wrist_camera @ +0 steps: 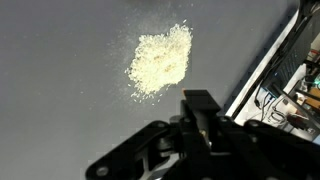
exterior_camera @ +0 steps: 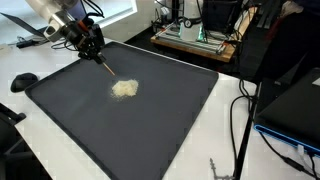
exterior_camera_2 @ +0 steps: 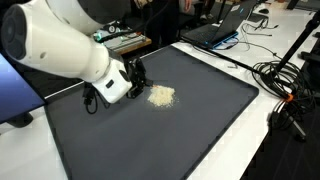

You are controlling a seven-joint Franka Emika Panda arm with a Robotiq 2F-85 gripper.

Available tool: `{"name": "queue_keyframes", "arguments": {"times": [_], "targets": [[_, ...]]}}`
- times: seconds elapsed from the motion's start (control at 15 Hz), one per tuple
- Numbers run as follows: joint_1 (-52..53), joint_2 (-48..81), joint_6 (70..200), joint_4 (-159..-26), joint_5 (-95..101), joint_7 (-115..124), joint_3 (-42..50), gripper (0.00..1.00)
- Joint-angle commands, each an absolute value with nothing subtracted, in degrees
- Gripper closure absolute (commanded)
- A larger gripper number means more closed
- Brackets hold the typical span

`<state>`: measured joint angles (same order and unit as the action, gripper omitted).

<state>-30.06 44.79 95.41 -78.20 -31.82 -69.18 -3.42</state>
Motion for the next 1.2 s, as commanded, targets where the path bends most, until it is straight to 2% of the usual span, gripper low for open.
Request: {"name": "queue_keyframes", "arguments": {"times": [0.0,0.73,1.13], "targets": [[-32.4,44.12,98.51,-82.23,-37.62,-76.53,-3.36,0.97],[-31.8,38.05,118.54,-100.69,-50.05,-95.51,-1.79,0.97],[-30.7,33.94,119.53,-108.02,-57.88,-103.81,0.21,0.97]]}}
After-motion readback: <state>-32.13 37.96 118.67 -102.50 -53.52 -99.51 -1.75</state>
